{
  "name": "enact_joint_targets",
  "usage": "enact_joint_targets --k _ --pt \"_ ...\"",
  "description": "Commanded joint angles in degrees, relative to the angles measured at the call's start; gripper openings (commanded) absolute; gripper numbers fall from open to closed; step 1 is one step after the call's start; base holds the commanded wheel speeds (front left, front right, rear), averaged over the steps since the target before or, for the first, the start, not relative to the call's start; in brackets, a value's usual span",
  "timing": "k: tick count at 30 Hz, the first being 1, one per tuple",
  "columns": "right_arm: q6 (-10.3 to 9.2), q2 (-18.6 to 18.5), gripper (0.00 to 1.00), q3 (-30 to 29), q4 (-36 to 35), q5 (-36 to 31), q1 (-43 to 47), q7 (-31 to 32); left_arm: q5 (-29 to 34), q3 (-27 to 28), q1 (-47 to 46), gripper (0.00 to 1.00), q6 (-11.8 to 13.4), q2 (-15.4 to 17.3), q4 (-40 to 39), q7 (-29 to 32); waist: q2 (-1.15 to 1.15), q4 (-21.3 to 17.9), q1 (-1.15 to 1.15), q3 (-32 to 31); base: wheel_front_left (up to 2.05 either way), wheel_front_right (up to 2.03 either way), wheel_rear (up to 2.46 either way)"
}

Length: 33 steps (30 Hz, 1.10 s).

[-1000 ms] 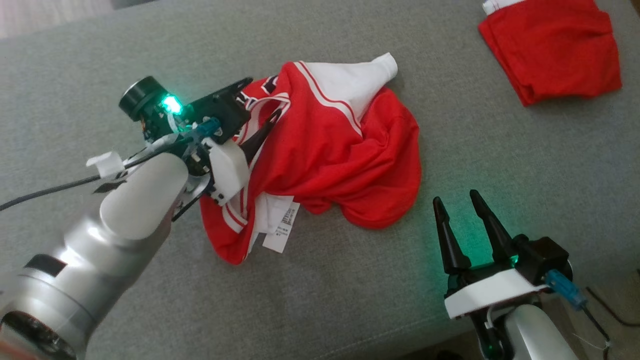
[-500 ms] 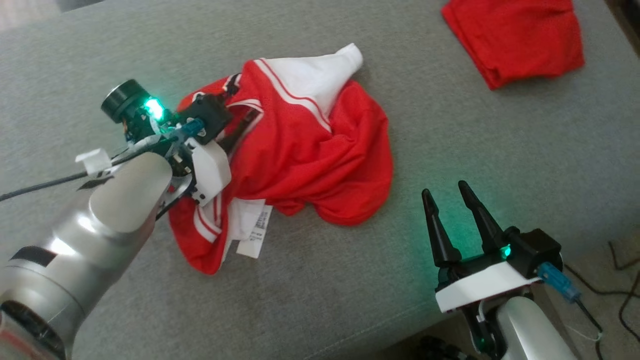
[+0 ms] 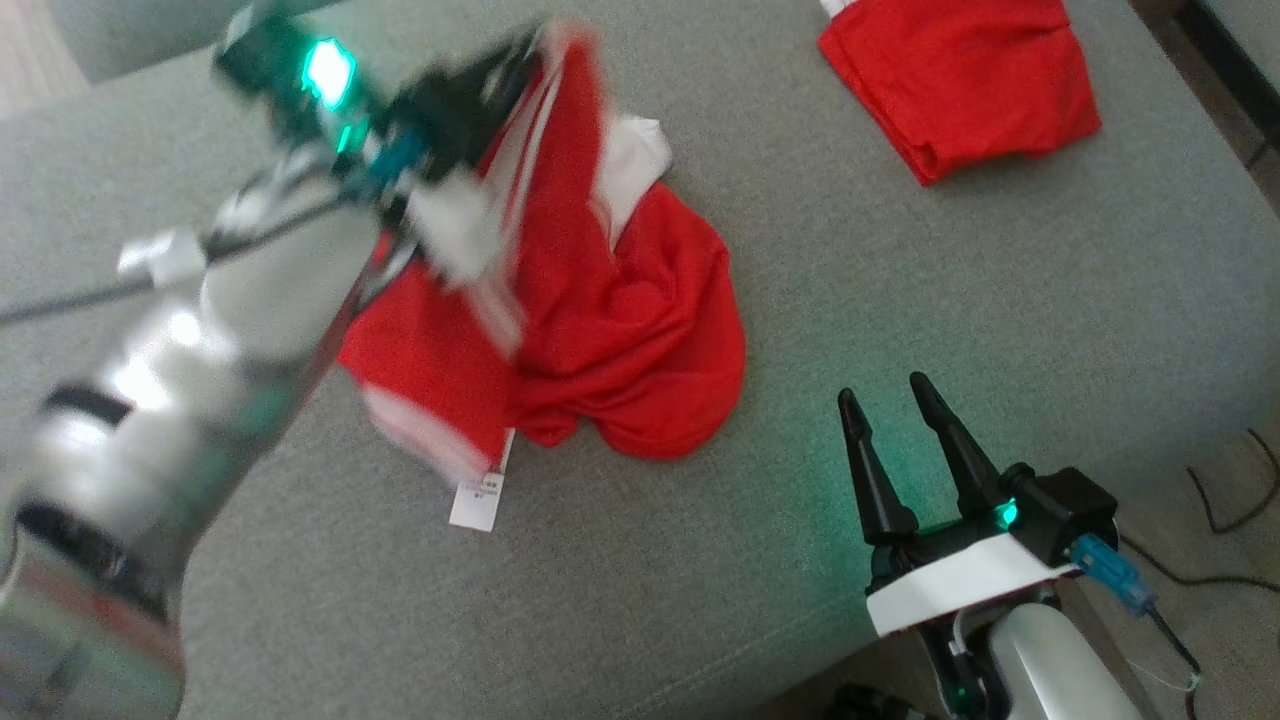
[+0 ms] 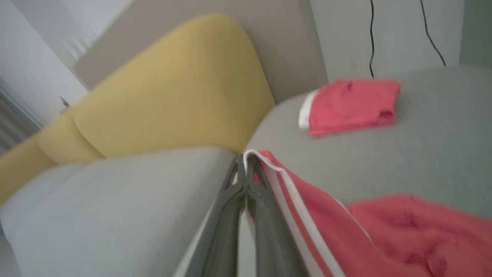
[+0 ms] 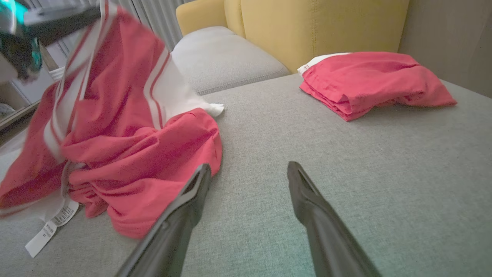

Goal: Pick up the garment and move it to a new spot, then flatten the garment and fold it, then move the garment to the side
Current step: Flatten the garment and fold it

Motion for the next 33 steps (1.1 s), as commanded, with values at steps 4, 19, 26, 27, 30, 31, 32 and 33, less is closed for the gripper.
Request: enact_joint_targets --k 4,19,26,27,30,31,32,33 --pt "0.2 -0.2 1.0 1.2 -1.3 0.0 1.1 -0.2 1.2 6.1 -12.0 0.0 2.3 -1.7 -3.9 -1.9 0.0 1.0 0.0 -3.8 0.0 0.0 0.0" --pt "0.2 -0.2 1.0 -4.1 -1.2 -3.2 8.3 -0.2 -3.7 24.6 6.2 0.0 11.8 6.3 -18.4 -2.1 0.0 15.5 0.0 -14.7 0.0 0.0 0.0" --pt "0.2 -0.2 1.0 -4.5 -1.4 -3.8 9.0 -0.2 -9.6 25.5 31.2 0.0 17.9 9.8 -20.0 -1.9 0.0 20.2 0.0 -14.4 0.0 0.0 0.0" --pt "0.2 -0.2 1.0 -4.5 -1.3 -3.9 9.0 -0.2 -10.8 26.2 34.8 0.0 18.7 9.9 -20.2 -2.0 0.0 20.6 0.0 -14.4 0.0 0.0 0.0" --pt "0.2 -0.2 1.0 -4.6 -1.3 -3.9 9.2 -0.2 -13.5 28.3 43.7 1.0 20.3 9.8 -21.6 -2.1 0.0 21.6 0.0 -14.2 0.0 0.0 0.0" --pt "0.2 -0.2 1.0 -4.7 -1.3 -3.9 9.3 -0.2 -14.1 29.2 46.0 1.0 20.7 9.7 -22.5 -2.1 0.0 21.9 0.0 -14.2 0.0 0.0 0.0" --pt "0.2 -0.2 1.0 -4.7 -1.4 -3.9 9.4 -0.2 -14.5 30.1 48.3 1.0 21.1 9.7 -23.4 -2.1 0.0 22.0 0.0 -14.2 0.0 0.0 0.0" --pt "0.2 -0.2 1.0 -4.7 -1.4 -3.9 9.5 -0.2 -14.9 30.9 50.4 1.0 21.4 9.8 -24.2 -2.1 0.0 22.1 0.0 -14.2 0.0 0.0 0.0"
